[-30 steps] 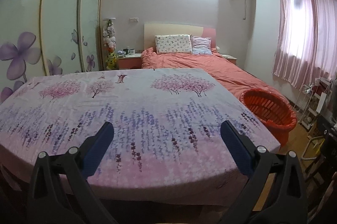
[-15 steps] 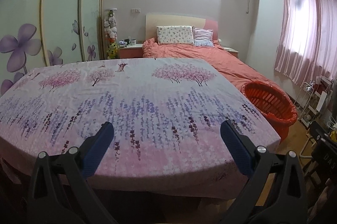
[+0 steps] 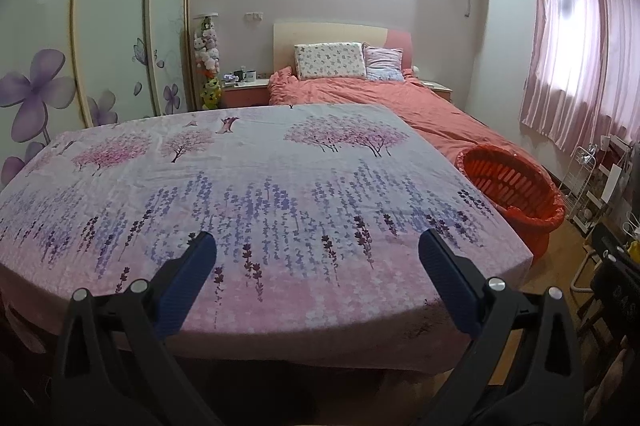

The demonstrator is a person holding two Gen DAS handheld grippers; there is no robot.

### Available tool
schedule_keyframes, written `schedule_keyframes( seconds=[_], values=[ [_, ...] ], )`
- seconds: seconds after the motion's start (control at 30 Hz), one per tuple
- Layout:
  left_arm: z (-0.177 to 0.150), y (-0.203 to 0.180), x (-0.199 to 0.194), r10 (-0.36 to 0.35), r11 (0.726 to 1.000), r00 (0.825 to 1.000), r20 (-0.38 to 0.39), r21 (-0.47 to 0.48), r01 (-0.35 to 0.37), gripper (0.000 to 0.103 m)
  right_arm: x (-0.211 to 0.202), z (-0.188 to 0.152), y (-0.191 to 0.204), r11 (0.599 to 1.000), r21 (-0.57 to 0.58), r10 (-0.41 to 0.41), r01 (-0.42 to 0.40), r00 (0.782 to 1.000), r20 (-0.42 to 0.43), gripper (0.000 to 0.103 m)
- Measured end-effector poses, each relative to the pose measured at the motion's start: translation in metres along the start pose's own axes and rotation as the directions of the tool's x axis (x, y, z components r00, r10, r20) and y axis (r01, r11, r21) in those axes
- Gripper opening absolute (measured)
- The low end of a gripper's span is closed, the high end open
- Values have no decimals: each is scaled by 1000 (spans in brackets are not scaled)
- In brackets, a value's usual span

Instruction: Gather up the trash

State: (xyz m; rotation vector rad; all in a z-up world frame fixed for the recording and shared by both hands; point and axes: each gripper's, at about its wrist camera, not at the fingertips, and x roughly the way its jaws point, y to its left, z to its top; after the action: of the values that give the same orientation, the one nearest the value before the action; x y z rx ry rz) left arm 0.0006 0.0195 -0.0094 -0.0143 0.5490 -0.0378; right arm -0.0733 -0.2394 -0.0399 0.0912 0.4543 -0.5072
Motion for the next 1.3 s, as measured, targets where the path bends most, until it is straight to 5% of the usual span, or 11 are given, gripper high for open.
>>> schedule_keyframes(
  seconds=[1.3],
  values=[
    [4,-4,-5,51,999,999,5,-18,-51,99,0,1,-1,999,8,36,-36,999,-17,101]
  ],
)
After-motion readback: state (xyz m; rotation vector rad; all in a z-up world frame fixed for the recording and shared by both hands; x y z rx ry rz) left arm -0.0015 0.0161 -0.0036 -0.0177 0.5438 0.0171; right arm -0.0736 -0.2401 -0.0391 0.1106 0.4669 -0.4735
